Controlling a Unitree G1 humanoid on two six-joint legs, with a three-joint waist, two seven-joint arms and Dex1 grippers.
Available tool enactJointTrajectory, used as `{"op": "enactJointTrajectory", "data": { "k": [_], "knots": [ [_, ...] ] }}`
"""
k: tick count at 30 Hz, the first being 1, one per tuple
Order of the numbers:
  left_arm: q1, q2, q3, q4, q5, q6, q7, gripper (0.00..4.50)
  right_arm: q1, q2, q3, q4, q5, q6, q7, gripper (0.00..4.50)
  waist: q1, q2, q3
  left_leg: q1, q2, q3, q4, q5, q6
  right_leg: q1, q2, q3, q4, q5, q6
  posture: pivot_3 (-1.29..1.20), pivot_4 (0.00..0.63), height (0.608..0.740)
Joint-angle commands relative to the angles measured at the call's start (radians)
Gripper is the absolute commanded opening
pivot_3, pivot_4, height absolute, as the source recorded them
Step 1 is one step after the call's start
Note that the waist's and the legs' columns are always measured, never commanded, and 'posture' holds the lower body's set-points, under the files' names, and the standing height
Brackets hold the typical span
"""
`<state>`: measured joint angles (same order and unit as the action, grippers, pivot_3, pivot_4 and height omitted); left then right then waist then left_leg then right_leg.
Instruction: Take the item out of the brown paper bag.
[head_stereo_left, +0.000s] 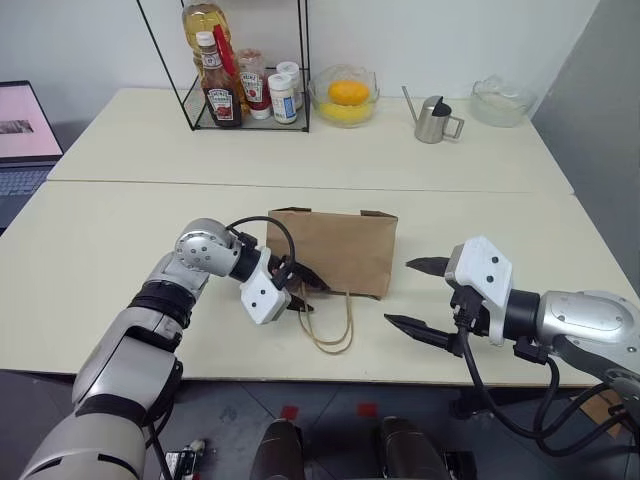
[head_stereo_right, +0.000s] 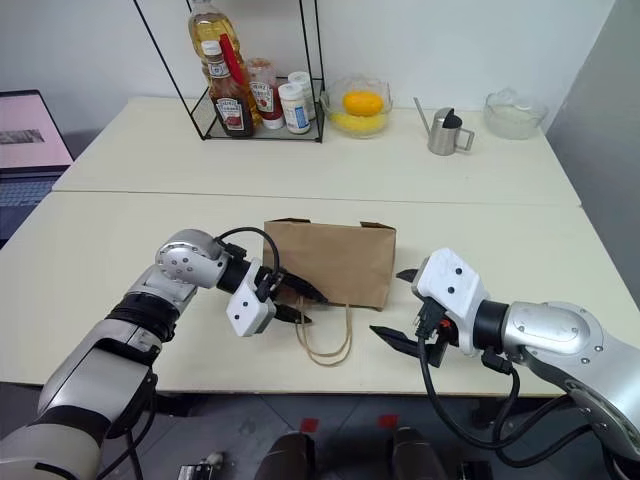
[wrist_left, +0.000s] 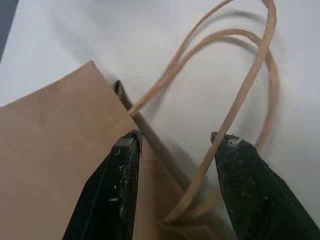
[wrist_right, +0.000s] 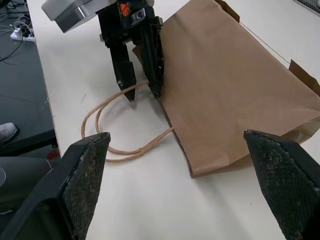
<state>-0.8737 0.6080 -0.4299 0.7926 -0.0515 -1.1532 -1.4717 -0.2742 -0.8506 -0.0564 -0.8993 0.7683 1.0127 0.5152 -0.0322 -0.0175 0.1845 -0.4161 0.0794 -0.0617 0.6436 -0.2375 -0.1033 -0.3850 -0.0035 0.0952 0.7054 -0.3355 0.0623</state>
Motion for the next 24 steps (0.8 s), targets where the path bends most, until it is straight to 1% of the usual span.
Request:
{"op": "enactJointTrajectory", "data": {
  "k": [1, 4, 5, 8, 12, 13, 16, 19, 20, 24],
  "knots": [
    [0.034, 0.008, -0.012, -0.116, -0.086, 0.113, -0.028, 2.34, 0.014, -0.001, -0.016, -0.03, -0.006, -0.027, -0.008, 4.5, 0.0, 0.0, 0.0, 0.0, 0.0, 0.0, 0.0, 0.0, 0.0, 0.0, 0.0, 0.0, 0.0, 0.0, 0.0, 0.0, 0.15, 0.74],
    [0.07, 0.036, -0.012, -0.212, -0.142, 0.24, -0.079, 2.34, 0.028, -0.007, -0.012, -0.034, -0.026, -0.045, -0.006, 4.5, -0.001, 0.0, 0.0, 0.0, 0.0, 0.0, 0.0, 0.0, 0.0, 0.0, 0.0, 0.0, 0.0, 0.0, 0.0, 0.0, 0.15, 0.74],
    [0.081, 0.046, -0.007, -0.241, -0.154, 0.281, -0.092, 2.16, 0.032, -0.009, -0.009, -0.035, -0.034, -0.053, -0.004, 4.5, -0.001, 0.0, 0.0, 0.0, 0.0, 0.0, 0.0, 0.0, 0.0, 0.0, 0.0, 0.0, 0.0, 0.0, 0.0, 0.0, 0.15, 0.74],
    [0.108, 0.069, 0.013, -0.311, -0.182, 0.394, -0.113, 1.45, 0.039, -0.013, 0.008, -0.036, -0.075, -0.085, 0.001, 4.5, 0.0, 0.0, 0.0, 0.0, 0.0, 0.0, 0.0, 0.0, 0.0, 0.0, 0.0, 0.0, 0.0, 0.0, 0.0, 0.0, 0.15, 0.74],
    [0.127, 0.077, 0.038, -0.366, -0.188, 0.49, -0.102, 0.16, 0.052, -0.033, 0.059, -0.03, -0.164, -0.154, 0.024, 4.5, 0.0, 0.0, 0.0, 0.0, 0.0, 0.0, 0.0, 0.0, 0.0, 0.0, 0.0, 0.0, 0.0, 0.0, 0.0, 0.0, 0.15, 0.74],
    [0.129, 0.074, 0.046, -0.379, -0.187, 0.523, -0.092, 0.07, 0.062, -0.049, 0.082, -0.028, -0.201, -0.187, 0.04, 4.5, 0.0, 0.0, 0.0, 0.0, 0.0, 0.0, 0.0, 0.0, 0.0, 0.0, 0.0, 0.0, 0.0, 0.0, 0.0, 0.0, 0.15, 0.74],
    [0.133, 0.065, 0.063, -0.405, -0.183, 0.588, -0.067, 0.07, 0.089, -0.082, 0.143, -0.015, -0.302, -0.29, 0.081, 4.5, 0.0, 0.0, 0.0, 0.0, 0.0, 0.0, 0.0, 0.0, 0.0, 0.0, 0.0, 0.0, 0.0, 0.0, 0.0, 0.0, 0.15, 0.74],
    [0.132, 0.037, 0.088, -0.422, -0.177, 0.681, -0.009, 0.07, 0.135, -0.117, 0.222, 0.026, -0.455, -0.488, 0.145, 4.5, 0.0, 0.0, 0.0, 0.0, 0.0, 0.0, 0.0, 0.0, 0.0, 0.0, 0.0, 0.0, 0.0, 0.0, 0.0, 0.0, 0.15, 0.74],
    [0.13, 0.029, 0.095, -0.428, -0.176, 0.71, 0.008, 0.07, 0.152, -0.118, 0.233, 0.039, -0.485, -0.54, 0.16, 4.5, 0.001, 0.0, 0.0, 0.0, 0.0, 0.0, 0.0, 0.0, 0.0, 0.0, 0.0, 0.0, 0.0, 0.0, 0.0, 0.0, 0.15, 0.74],
    [0.12, -0.002, 0.125, -0.465, -0.184, 0.856, 0.072, 0.07, 0.241, -0.139, 0.281, 0.12, -0.656, -0.855, 0.231, 4.5, 0.0, 0.0, 0.0, 0.0, 0.0, 0.0, 0.001, 0.0, 0.0, 0.0, 0.0, 0.0, 0.0, 0.0, 0.0, 0.0, 0.15, 0.74]
  ]
}}
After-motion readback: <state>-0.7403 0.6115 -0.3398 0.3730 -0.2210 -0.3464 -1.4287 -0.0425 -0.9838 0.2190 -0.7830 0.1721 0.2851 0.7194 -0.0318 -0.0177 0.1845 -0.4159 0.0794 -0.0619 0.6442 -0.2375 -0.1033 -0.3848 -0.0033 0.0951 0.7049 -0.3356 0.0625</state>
